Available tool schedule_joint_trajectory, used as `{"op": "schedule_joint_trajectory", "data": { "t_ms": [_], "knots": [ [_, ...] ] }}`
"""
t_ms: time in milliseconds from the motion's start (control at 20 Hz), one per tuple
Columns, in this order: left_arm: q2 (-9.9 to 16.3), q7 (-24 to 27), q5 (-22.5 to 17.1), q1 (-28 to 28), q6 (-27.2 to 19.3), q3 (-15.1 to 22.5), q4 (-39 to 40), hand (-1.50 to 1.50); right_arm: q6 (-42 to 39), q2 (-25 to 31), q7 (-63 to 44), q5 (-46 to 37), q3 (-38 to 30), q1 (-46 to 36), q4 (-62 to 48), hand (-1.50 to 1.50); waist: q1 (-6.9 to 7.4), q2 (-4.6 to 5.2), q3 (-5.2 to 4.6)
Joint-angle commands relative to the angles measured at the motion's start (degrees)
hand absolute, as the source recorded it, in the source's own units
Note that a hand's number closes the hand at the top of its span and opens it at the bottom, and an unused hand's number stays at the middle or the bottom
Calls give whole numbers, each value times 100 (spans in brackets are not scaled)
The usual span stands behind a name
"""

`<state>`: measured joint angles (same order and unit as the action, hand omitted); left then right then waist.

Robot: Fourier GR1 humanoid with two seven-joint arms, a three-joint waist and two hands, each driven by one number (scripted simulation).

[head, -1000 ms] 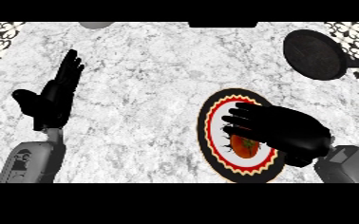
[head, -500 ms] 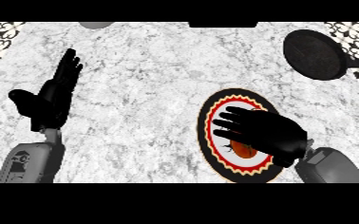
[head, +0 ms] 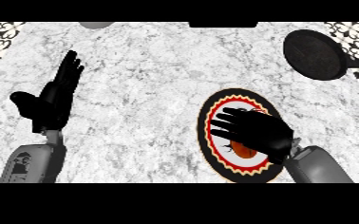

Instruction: Pick the tomato from the plate and place it in the pan

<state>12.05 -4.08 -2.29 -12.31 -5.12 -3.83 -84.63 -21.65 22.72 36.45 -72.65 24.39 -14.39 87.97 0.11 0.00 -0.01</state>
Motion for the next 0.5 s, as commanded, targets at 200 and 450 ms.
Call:
{"op": "schedule_joint_trajectory", "data": {
  "t_ms": [200, 450],
  "knots": [
    [-24, -115, 111, 257, 55, 43, -343, 0, 164, 3, 563, -412, 357, 52, 111, 150, -1, -10, 1],
    [-57, 41, 154, -36, 132, -120, 74, 0, 556, -378, 892, -611, 122, -128, -543, 150, -6, 1, 0]
  ]
}}
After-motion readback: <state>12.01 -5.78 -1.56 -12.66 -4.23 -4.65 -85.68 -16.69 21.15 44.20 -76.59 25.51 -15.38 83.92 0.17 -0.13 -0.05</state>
